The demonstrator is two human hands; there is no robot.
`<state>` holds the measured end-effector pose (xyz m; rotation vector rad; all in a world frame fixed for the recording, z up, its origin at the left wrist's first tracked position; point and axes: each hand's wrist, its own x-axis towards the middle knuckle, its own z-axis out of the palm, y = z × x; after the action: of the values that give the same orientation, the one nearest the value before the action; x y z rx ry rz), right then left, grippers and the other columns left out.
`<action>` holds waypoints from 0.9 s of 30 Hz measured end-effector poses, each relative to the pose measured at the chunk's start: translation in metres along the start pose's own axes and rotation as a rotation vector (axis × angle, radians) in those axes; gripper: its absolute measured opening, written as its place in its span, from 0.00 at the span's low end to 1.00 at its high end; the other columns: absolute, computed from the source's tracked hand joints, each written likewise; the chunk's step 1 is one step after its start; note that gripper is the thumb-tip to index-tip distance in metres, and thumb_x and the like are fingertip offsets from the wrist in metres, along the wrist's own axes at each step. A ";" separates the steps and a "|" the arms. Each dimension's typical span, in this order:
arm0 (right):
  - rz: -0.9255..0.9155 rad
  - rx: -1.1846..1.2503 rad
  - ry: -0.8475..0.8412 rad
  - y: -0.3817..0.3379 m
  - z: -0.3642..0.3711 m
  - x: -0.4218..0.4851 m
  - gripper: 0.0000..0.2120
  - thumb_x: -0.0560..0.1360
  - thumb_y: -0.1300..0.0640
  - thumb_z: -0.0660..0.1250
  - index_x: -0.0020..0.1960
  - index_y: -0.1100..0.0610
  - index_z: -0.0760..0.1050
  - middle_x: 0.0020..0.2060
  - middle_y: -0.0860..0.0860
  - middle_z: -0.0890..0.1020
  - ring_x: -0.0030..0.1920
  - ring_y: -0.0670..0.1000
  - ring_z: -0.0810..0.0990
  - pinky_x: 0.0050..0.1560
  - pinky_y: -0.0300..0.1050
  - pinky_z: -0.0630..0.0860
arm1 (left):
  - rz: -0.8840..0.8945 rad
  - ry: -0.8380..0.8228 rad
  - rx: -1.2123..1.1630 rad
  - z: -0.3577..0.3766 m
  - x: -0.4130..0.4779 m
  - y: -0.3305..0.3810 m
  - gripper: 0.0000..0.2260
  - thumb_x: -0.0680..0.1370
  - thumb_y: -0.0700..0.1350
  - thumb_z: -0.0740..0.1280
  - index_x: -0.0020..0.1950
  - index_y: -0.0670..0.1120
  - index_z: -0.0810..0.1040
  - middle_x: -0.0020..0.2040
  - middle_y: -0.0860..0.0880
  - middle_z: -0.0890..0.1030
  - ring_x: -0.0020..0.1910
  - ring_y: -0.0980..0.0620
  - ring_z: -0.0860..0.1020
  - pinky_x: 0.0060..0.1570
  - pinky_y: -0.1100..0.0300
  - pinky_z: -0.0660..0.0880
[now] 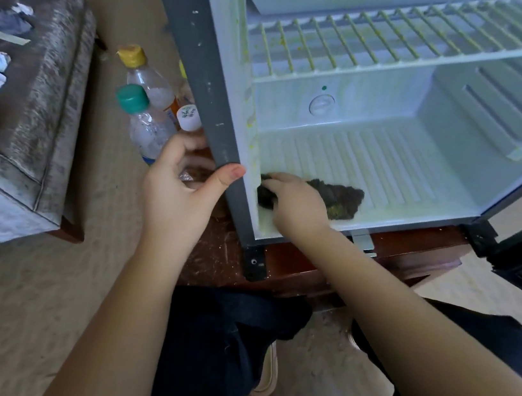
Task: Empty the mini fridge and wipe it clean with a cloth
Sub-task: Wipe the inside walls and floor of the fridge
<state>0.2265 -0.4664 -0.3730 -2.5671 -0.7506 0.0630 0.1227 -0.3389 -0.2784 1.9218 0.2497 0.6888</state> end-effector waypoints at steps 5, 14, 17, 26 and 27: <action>-0.029 0.035 0.014 -0.013 0.000 -0.068 0.23 0.74 0.66 0.62 0.68 0.53 0.74 0.69 0.47 0.72 0.68 0.52 0.70 0.63 0.45 0.69 | -0.021 0.027 0.003 0.004 -0.002 0.001 0.12 0.72 0.42 0.75 0.52 0.46 0.76 0.51 0.47 0.83 0.41 0.63 0.78 0.43 0.71 0.72; -0.070 0.099 0.236 0.002 0.016 -0.119 0.17 0.69 0.68 0.66 0.56 0.57 0.82 0.54 0.53 0.82 0.53 0.59 0.79 0.44 0.52 0.81 | 0.002 0.056 -0.007 0.008 -0.009 -0.001 0.13 0.74 0.45 0.73 0.57 0.44 0.77 0.50 0.61 0.80 0.43 0.67 0.78 0.46 0.69 0.74; 0.042 0.223 0.408 -0.002 0.008 -0.108 0.15 0.70 0.65 0.70 0.56 0.57 0.81 0.54 0.52 0.80 0.55 0.57 0.77 0.46 0.47 0.78 | -0.002 0.055 0.007 0.009 -0.008 -0.001 0.12 0.74 0.45 0.73 0.55 0.47 0.76 0.49 0.65 0.79 0.43 0.70 0.77 0.46 0.70 0.73; -0.007 0.010 0.406 -0.022 0.035 -0.072 0.16 0.56 0.65 0.78 0.40 0.56 0.76 0.37 0.50 0.78 0.40 0.56 0.75 0.39 0.44 0.65 | -0.001 0.060 0.017 0.008 -0.010 -0.003 0.15 0.72 0.56 0.71 0.53 0.52 0.74 0.51 0.60 0.81 0.47 0.62 0.80 0.49 0.43 0.79; -0.007 -0.024 0.416 -0.020 0.033 -0.071 0.16 0.56 0.65 0.77 0.40 0.55 0.76 0.37 0.49 0.79 0.40 0.56 0.75 0.40 0.44 0.64 | -0.006 0.062 0.013 0.008 -0.010 -0.003 0.15 0.71 0.57 0.71 0.53 0.53 0.74 0.51 0.60 0.81 0.48 0.60 0.80 0.49 0.42 0.79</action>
<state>0.1511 -0.4745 -0.3998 -2.4775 -0.6005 -0.4699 0.1198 -0.3487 -0.2871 1.9133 0.2998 0.7453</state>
